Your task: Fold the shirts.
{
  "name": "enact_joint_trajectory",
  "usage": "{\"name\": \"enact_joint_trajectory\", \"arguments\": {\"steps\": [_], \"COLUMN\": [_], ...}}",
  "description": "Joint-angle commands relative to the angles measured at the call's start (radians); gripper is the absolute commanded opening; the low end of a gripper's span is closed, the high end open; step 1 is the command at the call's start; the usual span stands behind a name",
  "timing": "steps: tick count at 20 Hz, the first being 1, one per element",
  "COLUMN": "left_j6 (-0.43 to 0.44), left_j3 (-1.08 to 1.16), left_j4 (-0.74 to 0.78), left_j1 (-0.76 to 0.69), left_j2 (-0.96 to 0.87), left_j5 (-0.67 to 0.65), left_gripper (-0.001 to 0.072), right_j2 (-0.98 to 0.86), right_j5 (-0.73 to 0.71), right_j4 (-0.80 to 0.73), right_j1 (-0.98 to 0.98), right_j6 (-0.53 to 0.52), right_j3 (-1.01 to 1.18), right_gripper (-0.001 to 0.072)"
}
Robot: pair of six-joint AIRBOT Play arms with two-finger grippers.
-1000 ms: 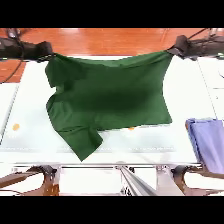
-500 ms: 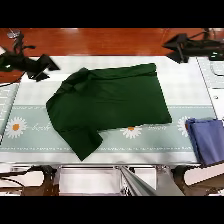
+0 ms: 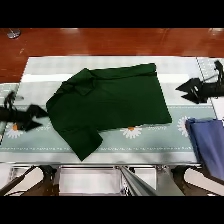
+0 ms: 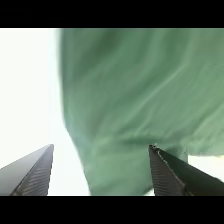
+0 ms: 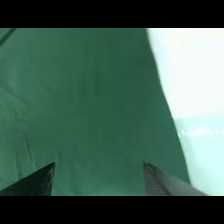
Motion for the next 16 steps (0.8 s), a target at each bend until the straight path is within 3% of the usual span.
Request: {"name": "enact_joint_trajectory", "arguments": {"steps": [1, 4, 6, 14, 15, 16], "left_j6": [0.12, 0.164, 0.253, 0.291, 0.322, 0.337], "left_j3": [-0.263, -0.317, -0.334, -0.336, -0.335, -0.33], "left_j4": [-0.153, -0.218, -0.344, -0.433, -0.475, -0.5], "left_j1": [0.157, 0.198, 0.177, -0.05, -0.057, -0.056], "left_j2": [0.077, 0.076, 0.075, -0.009, -0.009, -0.009], "left_j5": [0.07, 0.116, 0.14, 0.274, 0.275, 0.265], "left_gripper": [0.0701, 0.0701, 0.0701, 0.0698, 0.0666, 0.0372], "right_j2": [0.123, 0.147, 0.147, 0.147, 0.147, 0.147], "right_j5": [-0.027, -0.004, -0.002, -0.009, -0.026, -0.061], "right_j4": [0.106, 0.106, 0.11, 0.115, 0.114, 0.106], "right_j1": [-0.017, -0.017, -0.017, -0.017, -0.018, -0.024], "right_j6": [-0.073, -0.091, -0.092, -0.076, -0.073, -0.063], "right_j3": [-0.216, -0.251, -0.252, -0.252, -0.251, -0.248], "right_gripper": [0.0628, 0.0628, 0.0628, 0.0628, 0.0628, 0.0628]}}
